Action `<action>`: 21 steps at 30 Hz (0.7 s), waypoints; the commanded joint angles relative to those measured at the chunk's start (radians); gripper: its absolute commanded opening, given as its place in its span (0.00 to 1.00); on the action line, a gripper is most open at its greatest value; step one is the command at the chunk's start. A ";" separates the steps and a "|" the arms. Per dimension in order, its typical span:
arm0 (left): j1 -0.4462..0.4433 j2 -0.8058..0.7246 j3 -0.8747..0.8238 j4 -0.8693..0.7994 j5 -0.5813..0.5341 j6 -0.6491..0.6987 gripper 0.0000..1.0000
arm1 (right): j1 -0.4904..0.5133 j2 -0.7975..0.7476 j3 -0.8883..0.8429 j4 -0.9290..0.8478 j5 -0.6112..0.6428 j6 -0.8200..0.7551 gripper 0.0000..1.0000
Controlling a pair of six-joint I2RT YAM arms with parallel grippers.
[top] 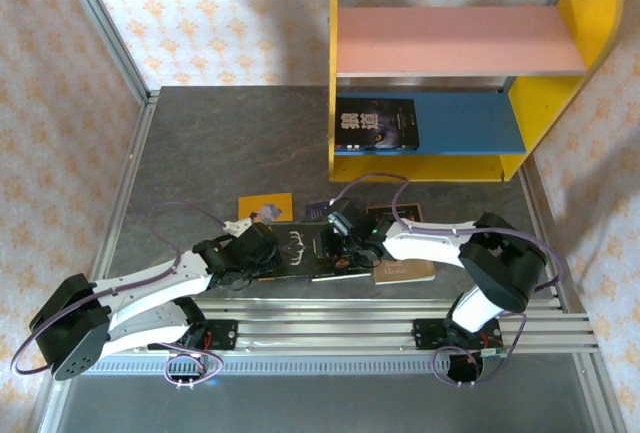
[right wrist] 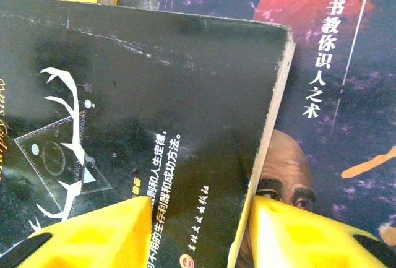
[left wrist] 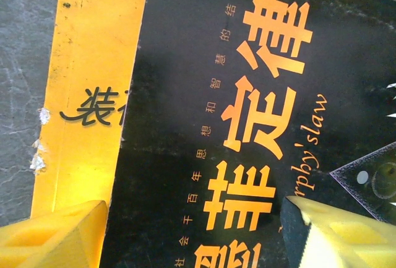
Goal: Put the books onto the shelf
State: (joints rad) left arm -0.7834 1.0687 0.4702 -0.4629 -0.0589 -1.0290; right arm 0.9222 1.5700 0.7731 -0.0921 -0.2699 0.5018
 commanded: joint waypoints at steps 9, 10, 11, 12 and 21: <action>0.001 -0.015 0.088 0.102 0.015 0.068 0.71 | 0.028 -0.122 -0.037 -0.053 -0.044 -0.012 0.40; 0.001 -0.007 0.093 0.109 0.017 0.072 0.71 | 0.028 -0.132 -0.042 -0.051 -0.050 -0.012 0.40; 0.002 0.003 0.098 0.116 0.020 0.075 0.71 | 0.028 -0.140 -0.047 -0.045 -0.059 -0.012 0.40; 0.001 0.014 0.103 0.129 0.024 0.079 0.71 | 0.029 -0.144 -0.052 -0.038 -0.066 -0.008 0.40; 0.006 0.133 0.163 0.210 0.036 0.136 0.71 | 0.035 -0.180 -0.121 0.002 -0.074 0.034 0.37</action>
State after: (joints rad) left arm -0.7757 1.1793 0.5625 -0.4088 -0.0601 -0.9314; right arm 0.9272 1.4254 0.6659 -0.1619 -0.2779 0.5117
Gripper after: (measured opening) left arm 0.713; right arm 0.376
